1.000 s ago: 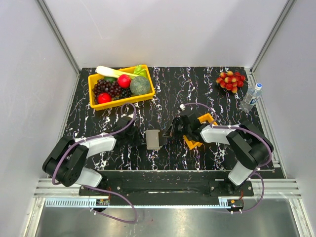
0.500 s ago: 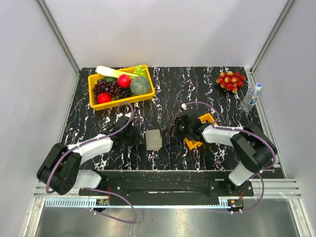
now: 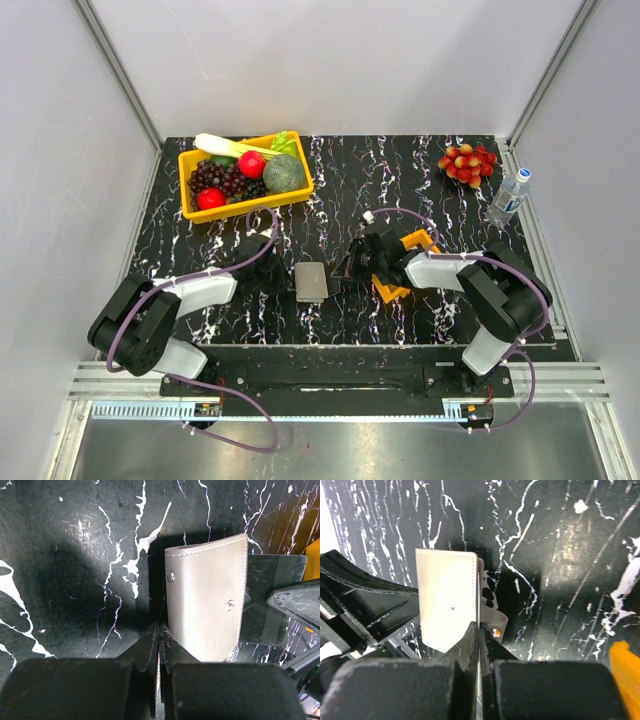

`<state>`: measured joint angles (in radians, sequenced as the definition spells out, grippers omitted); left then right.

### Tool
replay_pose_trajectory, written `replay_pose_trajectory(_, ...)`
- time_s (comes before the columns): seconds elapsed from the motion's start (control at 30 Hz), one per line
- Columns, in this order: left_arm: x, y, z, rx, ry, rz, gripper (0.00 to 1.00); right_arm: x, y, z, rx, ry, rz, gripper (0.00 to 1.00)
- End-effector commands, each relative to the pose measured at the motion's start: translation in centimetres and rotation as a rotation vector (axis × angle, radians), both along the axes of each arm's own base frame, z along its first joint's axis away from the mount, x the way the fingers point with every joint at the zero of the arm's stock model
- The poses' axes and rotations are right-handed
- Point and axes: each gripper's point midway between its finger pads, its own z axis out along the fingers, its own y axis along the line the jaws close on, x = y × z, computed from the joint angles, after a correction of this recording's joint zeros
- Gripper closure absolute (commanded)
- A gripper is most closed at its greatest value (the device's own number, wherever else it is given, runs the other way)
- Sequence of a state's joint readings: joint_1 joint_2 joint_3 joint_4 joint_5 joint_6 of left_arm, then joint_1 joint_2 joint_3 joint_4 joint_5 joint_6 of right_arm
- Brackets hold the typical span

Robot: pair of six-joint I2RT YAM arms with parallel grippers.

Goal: Put the credit cards into the card holder
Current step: Open the card holder at the center of the board.

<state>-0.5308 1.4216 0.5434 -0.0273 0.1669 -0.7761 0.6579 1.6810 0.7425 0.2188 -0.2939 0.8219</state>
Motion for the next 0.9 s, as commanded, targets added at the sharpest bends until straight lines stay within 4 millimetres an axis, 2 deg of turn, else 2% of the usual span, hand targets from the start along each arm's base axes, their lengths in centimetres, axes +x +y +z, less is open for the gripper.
replay_pose_trajectory(0.0, 0.0, -0.5, -0.3, -0.004, 0.003, -0.016, 1.0, 0.6, 1.4, 2.6, 0.101, -0.046, 0.025, 1.0)
replay_pose_trajectory(0.5, 0.1, -0.2, -0.5, 0.026, 0.012, -0.013, 1.0, 0.7, 3.3, 8.0, 0.275, -0.109, 0.059, 1.0)
replay_pose_trajectory(0.7, 0.4, -0.4, -0.1, 0.012, 0.0, -0.004, 1.0, 1.0, 4.4, 7.7, 0.278, -0.093, 0.077, 1.0)
replay_pose_trajectory(0.87, 0.7, -0.6, 0.2, 0.003, -0.006, 0.002, 1.0, 0.1, 6.2, 6.9, 0.282, -0.065, 0.125, 1.0)
